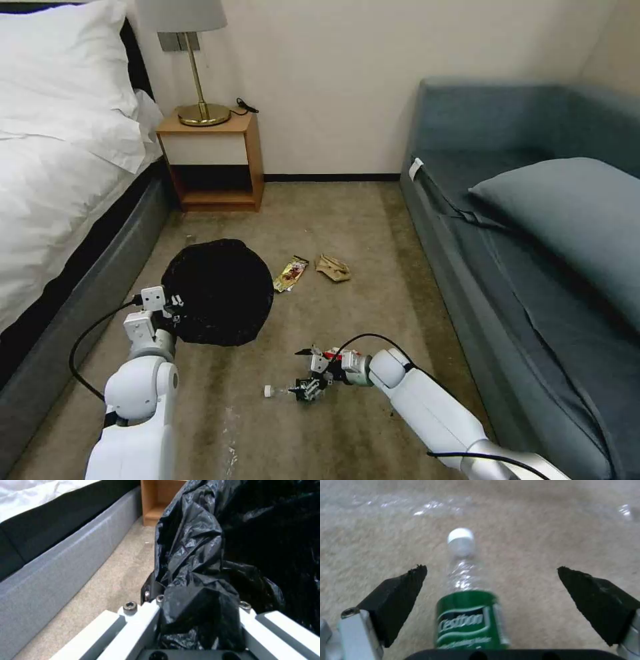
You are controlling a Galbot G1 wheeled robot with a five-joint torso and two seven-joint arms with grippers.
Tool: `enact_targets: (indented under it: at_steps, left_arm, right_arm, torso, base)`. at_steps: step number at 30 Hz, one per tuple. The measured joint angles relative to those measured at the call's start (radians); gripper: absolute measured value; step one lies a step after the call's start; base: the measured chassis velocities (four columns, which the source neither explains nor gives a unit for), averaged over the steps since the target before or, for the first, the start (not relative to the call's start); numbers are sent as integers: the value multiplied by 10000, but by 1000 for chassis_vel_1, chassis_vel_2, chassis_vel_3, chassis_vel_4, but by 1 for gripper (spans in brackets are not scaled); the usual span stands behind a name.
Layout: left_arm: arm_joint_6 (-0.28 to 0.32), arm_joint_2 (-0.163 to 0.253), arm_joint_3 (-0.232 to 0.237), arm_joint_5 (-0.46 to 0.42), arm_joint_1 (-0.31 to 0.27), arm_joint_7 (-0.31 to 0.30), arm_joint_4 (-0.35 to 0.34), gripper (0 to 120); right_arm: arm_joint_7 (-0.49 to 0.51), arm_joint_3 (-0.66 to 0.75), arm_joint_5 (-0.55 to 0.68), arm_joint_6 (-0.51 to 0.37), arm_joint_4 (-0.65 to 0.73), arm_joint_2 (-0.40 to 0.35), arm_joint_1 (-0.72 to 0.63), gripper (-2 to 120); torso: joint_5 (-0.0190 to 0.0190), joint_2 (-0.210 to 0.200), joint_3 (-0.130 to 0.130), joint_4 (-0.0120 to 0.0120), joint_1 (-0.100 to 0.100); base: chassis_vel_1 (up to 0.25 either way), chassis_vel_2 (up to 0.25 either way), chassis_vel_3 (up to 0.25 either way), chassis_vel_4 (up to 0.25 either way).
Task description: Pick up the trash bin, then pick up the garbage on the floor and place it into the trash bin.
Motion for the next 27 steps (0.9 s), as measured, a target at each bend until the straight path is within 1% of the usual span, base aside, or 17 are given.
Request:
enact_targets:
  at_steps: [9,13,16,27]
  left_arm:
    - [-47,-30,-15,-12,91,-7,-18,1]
    - [-150,-99,32,31,130,-7,38,1]
    - [-164,-106,48,45,135,-6,46,1]
    - [-177,-140,177,64,-12,-8,3,1]
  right_arm:
    - [-285,461,-519,266,-878,299,-24,100]
    - [-257,712,-667,420,-1319,435,20,100]
    - [-259,770,-705,436,-1399,451,35,100]
    - [-134,1251,-953,650,-2079,627,61,100]
  torso:
    - [0,0,0,0,0]
    - [1,0,0,0,0]
    - [1,0,0,0,0]
    - [1,0,0,-1,0]
  base:
    - [0,0,0,0]
    - [0,0,0,0]
    - [0,0,0,0]
    - [0,0,0,0]
